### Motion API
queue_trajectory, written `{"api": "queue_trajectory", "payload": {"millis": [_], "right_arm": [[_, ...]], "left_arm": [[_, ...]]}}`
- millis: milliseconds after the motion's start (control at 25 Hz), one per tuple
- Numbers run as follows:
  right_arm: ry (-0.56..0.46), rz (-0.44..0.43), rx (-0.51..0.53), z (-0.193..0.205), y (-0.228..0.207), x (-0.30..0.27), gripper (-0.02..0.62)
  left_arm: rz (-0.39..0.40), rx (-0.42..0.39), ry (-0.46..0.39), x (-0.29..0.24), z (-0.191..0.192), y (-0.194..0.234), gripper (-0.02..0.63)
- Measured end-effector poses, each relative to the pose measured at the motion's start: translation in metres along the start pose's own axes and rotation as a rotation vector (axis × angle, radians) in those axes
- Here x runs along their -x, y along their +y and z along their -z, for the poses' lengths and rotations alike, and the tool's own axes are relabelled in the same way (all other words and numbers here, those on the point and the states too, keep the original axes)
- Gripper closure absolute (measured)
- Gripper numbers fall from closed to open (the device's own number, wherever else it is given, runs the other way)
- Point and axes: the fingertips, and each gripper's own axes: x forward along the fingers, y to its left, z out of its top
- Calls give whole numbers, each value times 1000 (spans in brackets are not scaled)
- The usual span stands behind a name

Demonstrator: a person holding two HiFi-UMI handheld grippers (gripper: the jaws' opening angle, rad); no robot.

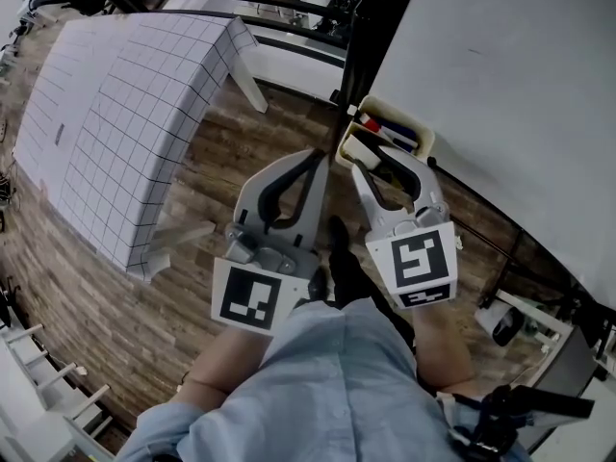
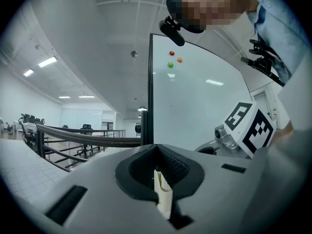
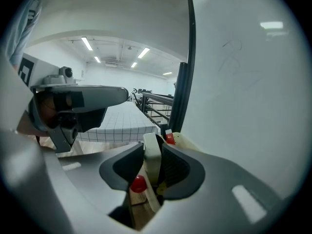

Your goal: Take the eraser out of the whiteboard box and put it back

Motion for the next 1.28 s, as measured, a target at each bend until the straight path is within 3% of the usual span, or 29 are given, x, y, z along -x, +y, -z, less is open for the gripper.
{"api": "queue_trajectory", "payload": {"millis": [400,640,1160,1280], "right_arm": [[-147,75,32,-40,0,44,483],[-246,99,-15,-63,3,86,483],[-324,167,36,-83,29,142,483],[-321,167,40,-83,35,144,483]], "left_arm": [[14,-35,-55,22,-24,-17,607],[34,-54,-95,43,-43,-33,607],[49,-151,-173,90,-78,-59,607],[62,-133,-178,96,-79,-60,607]]}}
